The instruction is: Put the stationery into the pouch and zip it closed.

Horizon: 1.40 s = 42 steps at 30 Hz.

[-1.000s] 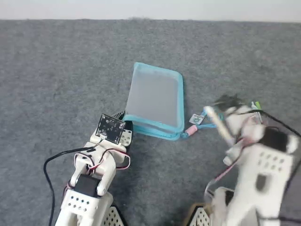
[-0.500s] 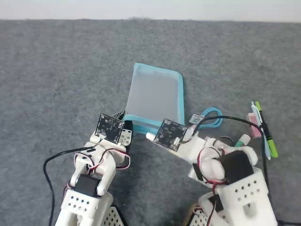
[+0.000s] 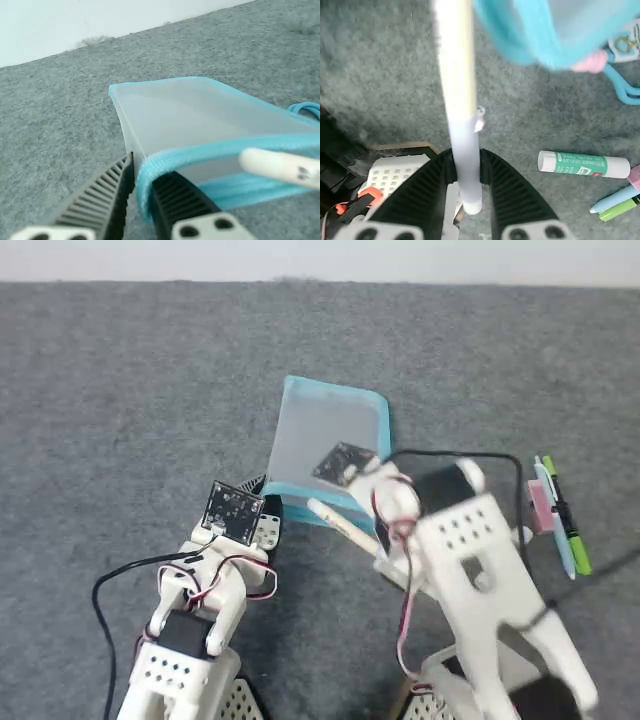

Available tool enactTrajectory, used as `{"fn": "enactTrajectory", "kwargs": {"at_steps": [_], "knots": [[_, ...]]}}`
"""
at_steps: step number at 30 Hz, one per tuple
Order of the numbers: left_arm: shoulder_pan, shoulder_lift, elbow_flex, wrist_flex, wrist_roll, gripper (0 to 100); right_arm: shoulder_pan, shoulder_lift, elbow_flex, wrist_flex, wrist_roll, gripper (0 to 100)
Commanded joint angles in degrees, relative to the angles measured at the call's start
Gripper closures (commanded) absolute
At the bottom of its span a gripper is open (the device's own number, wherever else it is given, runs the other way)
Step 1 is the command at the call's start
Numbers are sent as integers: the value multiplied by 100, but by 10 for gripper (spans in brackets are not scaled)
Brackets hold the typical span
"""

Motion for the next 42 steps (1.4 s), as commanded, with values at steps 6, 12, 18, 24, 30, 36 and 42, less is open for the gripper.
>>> {"fn": "enactTrajectory", "kwargs": {"at_steps": [6, 12, 18, 24, 30, 36, 42], "knots": [[53, -62, -330, -211, 88, 989, 110, 1727, -1688, 171, -677, 992], [53, -62, -321, -211, 88, 989, 470, 2501, -2207, 277, -607, 992], [9, -62, -321, -246, 105, 989, 532, 2176, -1916, 268, -88, 992], [-35, -62, -347, -387, 193, 989, 409, 127, -809, 277, 1046, 992], [-369, -53, -374, -580, 352, 989, -40, -286, 501, 268, 1442, 993], [-571, -53, -365, -615, 360, 989, -488, -40, 545, 259, 1442, 993], [-826, -62, -321, -404, 343, 989, 1226, 338, 536, -804, 659, 992]]}}
